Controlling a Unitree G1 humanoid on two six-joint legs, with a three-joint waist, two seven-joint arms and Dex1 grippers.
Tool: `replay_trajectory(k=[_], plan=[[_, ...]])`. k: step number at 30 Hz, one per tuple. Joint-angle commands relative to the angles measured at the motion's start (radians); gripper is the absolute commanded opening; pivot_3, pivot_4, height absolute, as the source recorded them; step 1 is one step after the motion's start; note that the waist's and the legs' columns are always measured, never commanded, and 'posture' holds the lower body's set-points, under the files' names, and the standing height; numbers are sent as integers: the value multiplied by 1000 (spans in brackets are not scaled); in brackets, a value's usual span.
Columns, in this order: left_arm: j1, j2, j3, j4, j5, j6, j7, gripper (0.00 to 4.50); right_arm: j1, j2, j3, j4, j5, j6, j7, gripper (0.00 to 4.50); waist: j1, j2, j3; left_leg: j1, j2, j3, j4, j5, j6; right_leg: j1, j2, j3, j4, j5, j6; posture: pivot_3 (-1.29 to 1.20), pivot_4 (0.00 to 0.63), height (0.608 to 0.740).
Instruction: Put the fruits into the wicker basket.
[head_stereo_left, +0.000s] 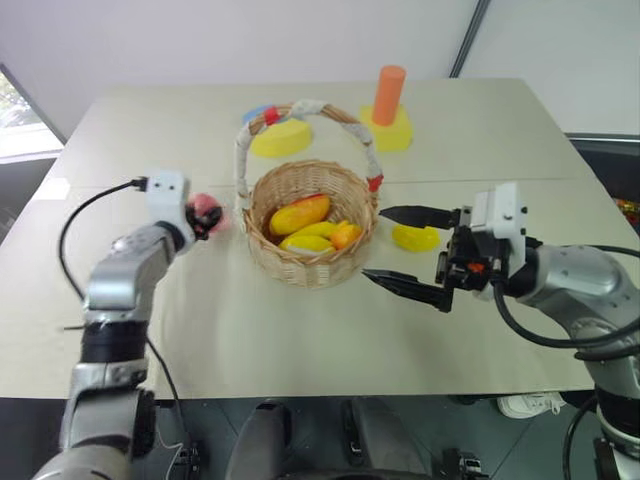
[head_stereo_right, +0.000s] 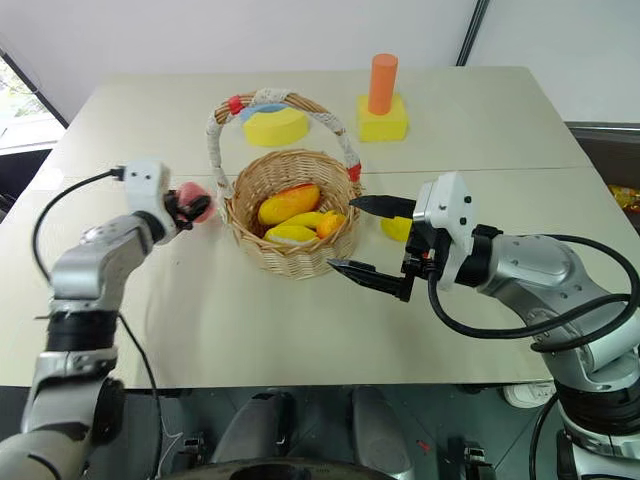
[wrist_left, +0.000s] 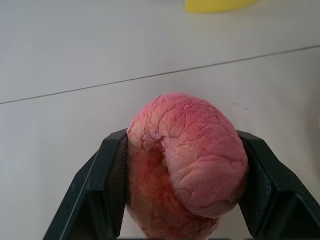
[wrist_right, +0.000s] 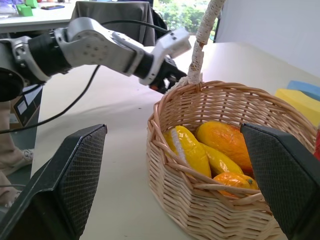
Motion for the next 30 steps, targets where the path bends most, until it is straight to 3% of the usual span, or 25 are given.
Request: replay_trajectory(k=[1,4,8,13,17,21,25,30], plan=[[106,78,173,-294,-235,37,-187,2416,-10,-9,-29,11,-15,-28,8,4500,7,0,0,-2,0,0,1,1,-2,-2,0,0,1,0,0,0,150,740],[170,129,212,-444,-401,119,-273,2416,-20,-11,-30,44,-28,-39,22,4500,25,0,0,-2,-1,0,1,0,0,-1,-2,-1,1,0,0,0,150,740],[127,137,175,-556,-568,213,-254,2416,-42,-12,-27,98,-54,-53,37,4500,34,0,0,-1,-3,-1,3,-1,2,4,-4,-2,-1,2,3,0,150,740],[-86,36,-151,-502,-365,178,-107,2416,-42,-18,-31,176,-103,-73,45,4500,32,0,0,-1,-4,-1,5,0,3,7,-3,-3,-4,6,5,0,150,740],[-162,-43,-289,-382,-265,124,-96,2416,-16,-19,-31,225,-150,-78,32,4500,19,0,0,0,-2,1,5,0,4,5,-1,0,-5,6,6,0,150,740],[-166,-63,-323,-330,-230,72,-139,4360,12,-11,2,318,-283,-126,-21,4500,7,0,0,-1,-1,2,3,0,3,3,0,1,-5,6,5,0,150,740],[-153,-43,-320,-332,-206,42,-171,4437,9,7,42,406,-390,-181,-58,4500,7,0,0,-1,-1,3,4,0,3,3,0,2,-4,6,5,0,150,740],[-25,71,-201,-453,-335,60,-324,4437,-16,44,108,557,-508,-282,-66,4500,-1,1,0,-1,-1,4,4,1,2,2,1,3,-4,6,5,0,150,740]])
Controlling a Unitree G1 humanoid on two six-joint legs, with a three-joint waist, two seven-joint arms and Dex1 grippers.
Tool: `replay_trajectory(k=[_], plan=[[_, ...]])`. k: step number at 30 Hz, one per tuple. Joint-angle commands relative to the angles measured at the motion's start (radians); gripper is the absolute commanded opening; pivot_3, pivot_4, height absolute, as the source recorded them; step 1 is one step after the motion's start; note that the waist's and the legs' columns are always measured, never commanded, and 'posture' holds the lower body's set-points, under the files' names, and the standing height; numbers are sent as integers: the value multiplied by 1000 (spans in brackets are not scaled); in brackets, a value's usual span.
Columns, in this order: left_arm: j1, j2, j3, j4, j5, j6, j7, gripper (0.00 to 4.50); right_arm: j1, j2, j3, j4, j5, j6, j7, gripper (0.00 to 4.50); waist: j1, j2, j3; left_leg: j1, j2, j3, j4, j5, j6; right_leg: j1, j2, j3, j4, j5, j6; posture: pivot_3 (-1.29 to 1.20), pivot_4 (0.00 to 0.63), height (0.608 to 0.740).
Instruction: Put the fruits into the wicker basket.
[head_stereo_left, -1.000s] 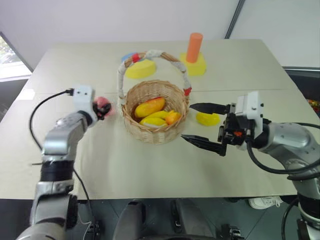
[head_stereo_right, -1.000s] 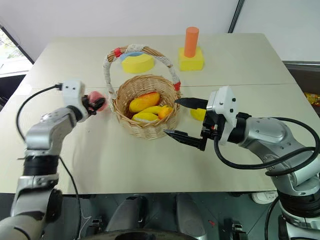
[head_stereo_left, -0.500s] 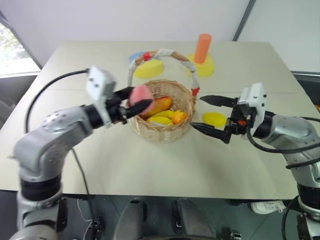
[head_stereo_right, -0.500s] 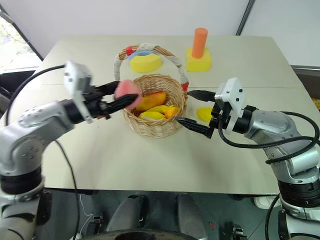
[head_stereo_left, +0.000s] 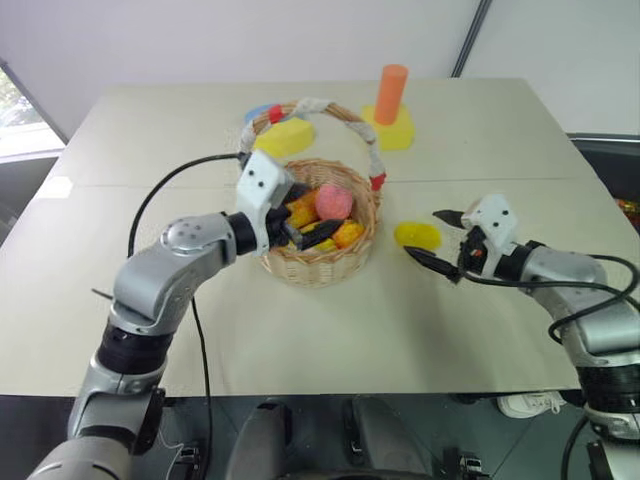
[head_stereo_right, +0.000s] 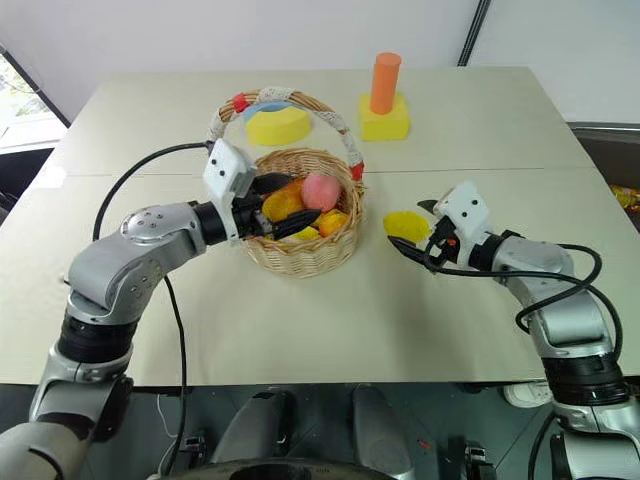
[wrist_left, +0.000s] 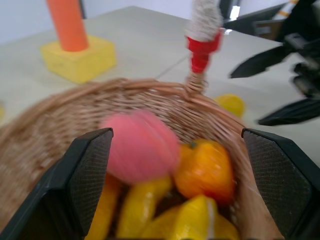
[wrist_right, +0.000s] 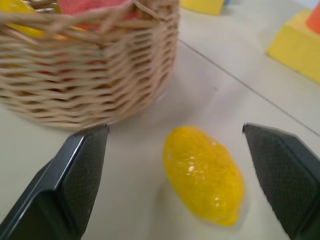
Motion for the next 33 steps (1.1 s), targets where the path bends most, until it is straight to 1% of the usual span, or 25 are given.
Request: replay_trajectory(k=[1,4,10,13,14,17,22,24,28,29,31,33], plan=[[73,95,112,-115,-90,5,-106,4437,-29,17,24,82,-71,-85,0,4500,1,0,0,0,0,0,0,0,-1,-1,0,0,0,0,0,0,150,740],[128,155,146,-156,-113,18,-123,4437,-58,29,37,167,-94,-133,29,4500,6,0,0,0,0,0,0,0,0,-1,0,0,0,0,0,0,150,740],[187,194,189,-202,-143,24,-121,4437,-111,50,47,325,-138,-221,55,4500,9,0,0,0,-1,0,1,-1,2,1,-1,0,0,0,0,0,150,740],[211,198,192,-211,-126,15,-96,4500,-115,58,40,351,-133,-238,74,3667,7,1,0,0,-1,0,1,-1,2,1,-1,0,0,0,0,0,150,740],[219,199,195,-213,-122,13,-90,4500,-110,57,37,343,-132,-244,79,3102,5,1,0,0,-1,0,1,-1,2,1,-1,0,0,0,0,0,150,740],[238,200,214,-214,-121,3,-81,4500,-90,47,22,297,-127,-254,82,1640,4,1,0,0,0,0,1,-1,2,1,-1,0,1,0,0,0,150,740],[316,221,295,-190,-88,-61,-86,4500,-41,-10,-33,129,-95,-206,99,1640,7,1,0,0,0,0,1,-1,2,1,-1,0,1,0,0,0,150,740],[354,226,338,-173,-92,-84,-100,4500,1,-51,-68,24,-32,-158,153,1640,9,1,0,0,0,0,1,-1,2,1,-1,0,1,0,0,0,150,740],[435,231,409,-135,-85,-160,-147,4500,72,-137,-139,-235,180,11,265,1640,8,1,0,0,0,0,1,-1,3,1,-1,0,1,0,0,0,150,740],[446,228,420,-127,-88,-173,-154,4500,61,-140,-138,-293,222,48,263,1640,7,1,0,0,0,0,1,-2,3,1,-1,0,1,0,0,0,150,740],[454,221,435,-112,-103,-189,-164,4500,-15,-112,-97,-364,275,141,202,1640,1,1,0,1,0,0,1,-2,3,1,-1,0,1,1,-1,0,150,740],[452,220,423,-108,-98,-195,-164,4500,-119,-43,10,-369,201,184,108,1640,0,1,0,2,1,0,1,-1,2,1,0,0,1,2,-2,0,150,740]])
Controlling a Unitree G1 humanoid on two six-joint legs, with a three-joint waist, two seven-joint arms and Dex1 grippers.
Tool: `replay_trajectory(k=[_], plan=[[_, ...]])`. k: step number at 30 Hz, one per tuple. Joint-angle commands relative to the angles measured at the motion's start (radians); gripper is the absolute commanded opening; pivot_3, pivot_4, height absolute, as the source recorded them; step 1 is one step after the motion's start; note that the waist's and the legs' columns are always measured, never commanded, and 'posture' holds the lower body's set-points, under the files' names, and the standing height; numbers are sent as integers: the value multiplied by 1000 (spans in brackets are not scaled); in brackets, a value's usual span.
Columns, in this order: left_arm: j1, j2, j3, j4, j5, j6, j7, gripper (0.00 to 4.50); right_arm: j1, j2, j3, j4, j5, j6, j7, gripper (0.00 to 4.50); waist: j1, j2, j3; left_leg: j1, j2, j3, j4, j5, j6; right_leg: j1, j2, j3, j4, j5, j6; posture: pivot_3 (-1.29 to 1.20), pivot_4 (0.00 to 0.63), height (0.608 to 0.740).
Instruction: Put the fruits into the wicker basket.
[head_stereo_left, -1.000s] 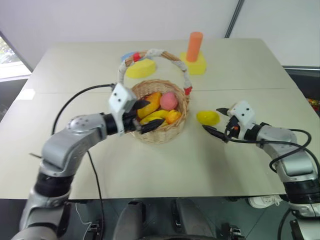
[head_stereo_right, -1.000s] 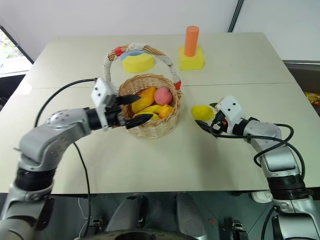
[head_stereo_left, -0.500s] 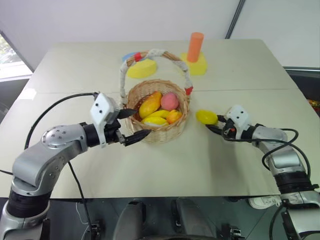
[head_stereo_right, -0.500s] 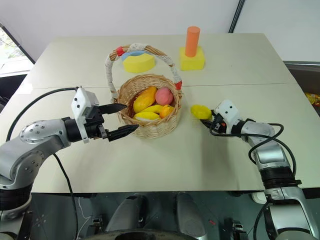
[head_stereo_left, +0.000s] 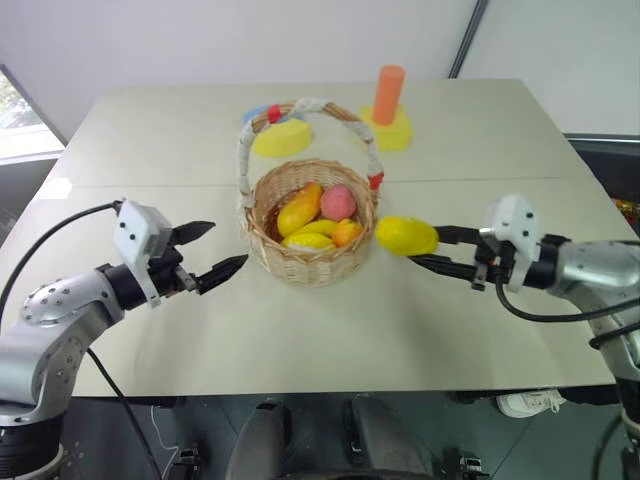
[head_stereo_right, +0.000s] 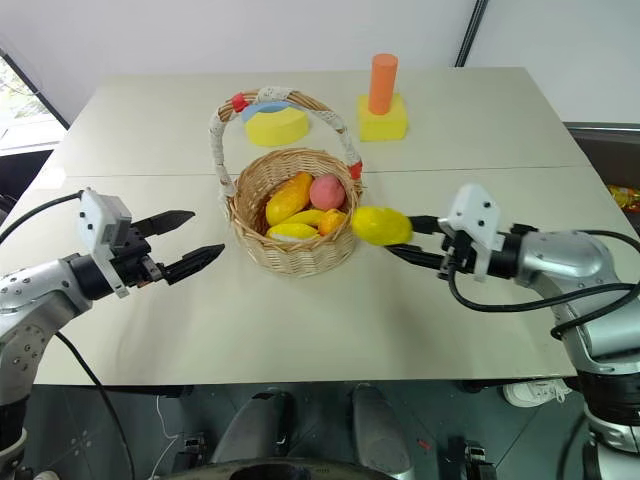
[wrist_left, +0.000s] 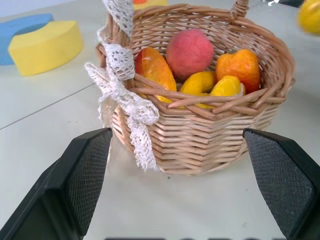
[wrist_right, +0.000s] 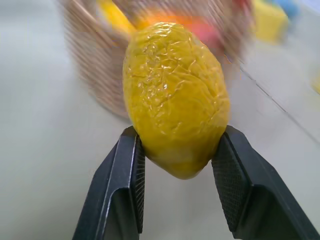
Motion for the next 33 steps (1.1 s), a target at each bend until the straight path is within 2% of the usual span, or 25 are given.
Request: replay_trajectory(k=[1,4,8,11,14,18,21,24,31,32,33], plan=[[-7,-1,9,-10,0,-36,-6,4500,-151,103,146,-36,-87,66,-152,1640,-2,0,0,2,0,0,0,0,0,1,0,0,0,0,0,0,150,740],[-6,-9,-12,-18,11,-41,5,4500,-232,195,240,-6,-171,97,-245,1640,5,0,0,3,0,0,0,1,-1,2,1,0,0,0,-1,0,150,740],[-5,-22,-28,-45,5,-37,24,4500,-269,263,318,17,-232,133,-296,1640,12,0,0,-3,-1,-2,0,1,-1,-3,-2,-2,0,0,-1,0,150,740],[-16,-48,-51,-85,-13,-26,54,4500,-288,298,321,16,-244,128,-310,2773,9,0,0,-4,-2,-1,0,1,-2,-3,-2,-2,-1,0,-1,0,150,740],[-18,-57,-60,-100,-18,-18,70,4500,-268,269,267,-21,-208,102,-262,4283,9,0,0,-4,-2,-1,-1,0,0,-3,-2,-2,-2,0,-1,0,150,740],[-22,-72,-60,-108,-23,-25,81,4500,-197,204,81,-58,-24,176,-174,4283,12,0,0,-4,-2,-1,-1,0,0,-2,-2,-2,-2,0,-1,0,150,740],[-35,-103,-48,-115,-61,-43,80,4500,-147,171,8,-20,-9,185,-181,4283,7,0,0,-2,-2,-1,0,0,1,0,-2,-2,-2,0,-1,0,150,740],[-46,-114,-49,-116,-83,-41,79,4500,-151,227,-4,40,-14,187,-254,4283,-1,0,0,-1,0,-1,0,0,1,0,-1,-2,-1,0,-1,0,150,740],[-74,-113,-89,-98,-66,-42,84,4500,-232,398,75,232,-125,66,-365,4283,1,0,-1,1,0,0,0,1,-1,-2,1,-1,4,0,-1,0,150,740],[-74,-111,-91,-99,-63,-44,85,4500,-239,413,71,254,-125,57,-369,3760,2,0,-1,1,0,0,0,1,-1,-2,1,-1,4,0,-1,0,150,740],[-75,-111,-92,-100,-62,-45,88,4500,-243,423,67,268,-123,51,-369,3458,4,0,-1,1,0,0,0,1,-1,-2,1,0,4,0,-1,0,150,740]])
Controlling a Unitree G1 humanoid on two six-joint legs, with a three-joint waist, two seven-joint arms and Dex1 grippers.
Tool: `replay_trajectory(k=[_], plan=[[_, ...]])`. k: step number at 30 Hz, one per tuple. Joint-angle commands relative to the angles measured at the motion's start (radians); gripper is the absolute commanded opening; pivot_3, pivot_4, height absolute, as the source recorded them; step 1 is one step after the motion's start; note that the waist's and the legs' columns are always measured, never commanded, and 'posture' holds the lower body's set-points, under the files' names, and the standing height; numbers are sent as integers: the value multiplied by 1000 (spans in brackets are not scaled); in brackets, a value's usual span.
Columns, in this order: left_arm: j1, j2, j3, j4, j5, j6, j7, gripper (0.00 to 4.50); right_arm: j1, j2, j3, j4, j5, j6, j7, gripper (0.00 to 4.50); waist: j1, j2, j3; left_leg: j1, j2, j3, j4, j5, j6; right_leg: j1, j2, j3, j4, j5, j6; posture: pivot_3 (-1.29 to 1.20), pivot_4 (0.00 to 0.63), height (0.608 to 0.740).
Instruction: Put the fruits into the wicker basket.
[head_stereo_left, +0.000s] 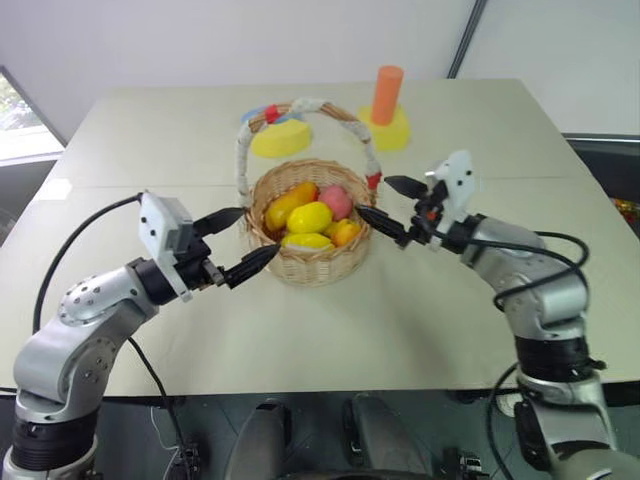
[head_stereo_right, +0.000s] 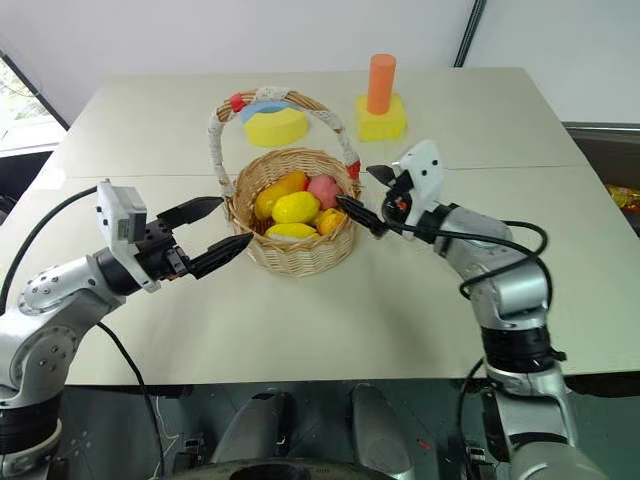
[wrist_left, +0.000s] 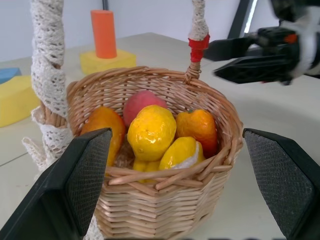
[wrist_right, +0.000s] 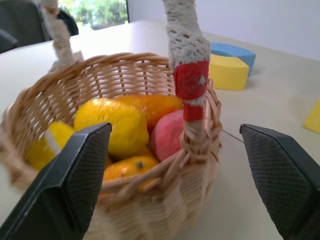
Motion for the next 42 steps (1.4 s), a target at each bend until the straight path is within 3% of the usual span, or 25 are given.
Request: replay_trajectory(k=[1,7,13,18,28,32,35,42], plan=[[-8,6,6,-22,4,-19,8,4500,-30,20,-24,27,-3,-48,-13,2928,5,0,0,0,0,0,0,0,0,0,0,0,0,0,0,0,150,740],[15,5,4,-36,5,-24,20,4500,-25,28,-46,34,15,-66,-12,21,3,0,0,-1,-1,0,0,0,0,-1,-1,0,0,0,0,0,150,740],[15,3,-7,-36,6,-32,27,4500,-32,-29,-186,25,11,-106,-70,21,4,0,0,-1,-1,0,0,0,0,-1,-1,0,0,0,0,0,150,740],[-14,-1,-26,-7,15,-43,14,4500,-58,-150,-330,169,-86,-197,-195,21,8,0,0,-2,-2,0,0,0,0,-1,-2,0,0,0,0,0,150,740],[-87,-35,-93,59,64,-76,5,4500,-78,-228,-387,471,-203,-330,-332,21,-6,1,0,1,0,16,0,2,3,-3,0,7,5,0,0,0,150,740],[-86,-38,-89,74,79,-79,8,4500,-43,-235,-405,439,-176,-324,-310,1820,-3,1,0,2,1,16,0,2,4,-4,1,8,6,0,0,0,150,740],[-75,-35,-80,93,100,-71,28,4500,21,-255,-419,384,-167,-327,-264,3468,0,1,0,1,1,16,0,2,4,-4,0,8,6,0,0,0,150,740],[79,3,-1,186,226,-145,62,4500,283,-299,-452,193,-22,-329,20,3468,-1,1,0,2,1,16,0,1,6,-3,0,9,5,0,0,0,150,740]])
